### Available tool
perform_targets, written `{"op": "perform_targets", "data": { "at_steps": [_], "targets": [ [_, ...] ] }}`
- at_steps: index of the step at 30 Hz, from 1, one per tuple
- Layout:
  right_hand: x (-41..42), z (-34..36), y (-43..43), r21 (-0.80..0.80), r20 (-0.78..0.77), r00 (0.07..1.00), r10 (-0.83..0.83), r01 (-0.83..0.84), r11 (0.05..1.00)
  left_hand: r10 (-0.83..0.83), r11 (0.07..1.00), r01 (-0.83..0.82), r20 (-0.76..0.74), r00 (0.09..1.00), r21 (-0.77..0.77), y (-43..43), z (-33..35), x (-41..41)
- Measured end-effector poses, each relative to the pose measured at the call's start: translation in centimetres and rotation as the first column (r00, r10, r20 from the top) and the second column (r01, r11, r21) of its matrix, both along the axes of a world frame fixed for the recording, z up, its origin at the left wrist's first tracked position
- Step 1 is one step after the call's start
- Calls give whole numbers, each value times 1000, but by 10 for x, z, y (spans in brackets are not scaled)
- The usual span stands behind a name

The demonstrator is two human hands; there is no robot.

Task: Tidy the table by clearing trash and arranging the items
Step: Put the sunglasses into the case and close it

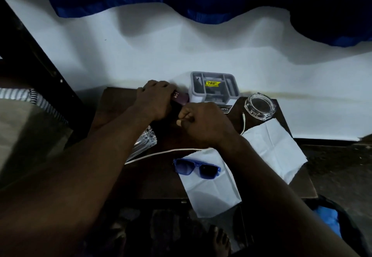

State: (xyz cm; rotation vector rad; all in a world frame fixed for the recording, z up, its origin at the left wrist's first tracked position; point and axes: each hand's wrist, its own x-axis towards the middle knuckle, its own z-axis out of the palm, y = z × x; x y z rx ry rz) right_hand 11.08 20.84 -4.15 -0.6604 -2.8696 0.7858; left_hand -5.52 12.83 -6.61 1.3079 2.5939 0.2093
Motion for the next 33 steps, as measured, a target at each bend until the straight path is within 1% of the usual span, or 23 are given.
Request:
{"op": "perform_targets", "data": {
  "at_steps": [5,8,10,12,14,16,22,25,27,28,30,31,33],
  "targets": [
    [2,-3,7,-28,20,999,-38,38,999,16,1000,-17,-66,998,-20,4,-2,-3],
    [2,-5,6,-27,9,1000,-26,26,999,26,999,-31,-125,992,-41,3,-3,-3],
    [3,-6,6,-30,29,999,-21,22,999,34,999,-39,-162,986,-26,2,-1,-2],
    [5,-6,7,-51,43,998,-37,39,998,58,998,-53,-171,984,29,1,5,-1],
    [7,-5,8,-88,11,998,-62,63,994,69,995,-57,-139,988,86,0,12,1],
    [6,-3,9,-86,-42,996,-85,81,993,74,990,-60,-109,991,125,-3,19,5],
    [2,1,5,-96,-163,980,-113,99,990,111,972,-86,-108,988,217,-23,37,14],
    [2,6,1,-115,-224,963,-147,123,986,71,966,-49,-78,994,255,-32,44,20],
    [2,10,-2,-186,-264,940,-216,170,968,32,957,-14,-56,998,289,-37,46,25],
    [2,12,-3,-234,-279,928,-248,185,954,46,942,-32,-36,998,333,-41,49,27],
    [4,14,-5,-309,-308,909,-282,184,933,126,893,-130,37,991,431,-51,56,28],
    [5,14,-5,-327,-319,904,-283,176,929,160,874,-181,83,984,452,-56,59,28],
    [6,15,-6,-344,-328,902,-281,163,925,189,861,-249,176,966,444,-66,62,29]
  ]
}}
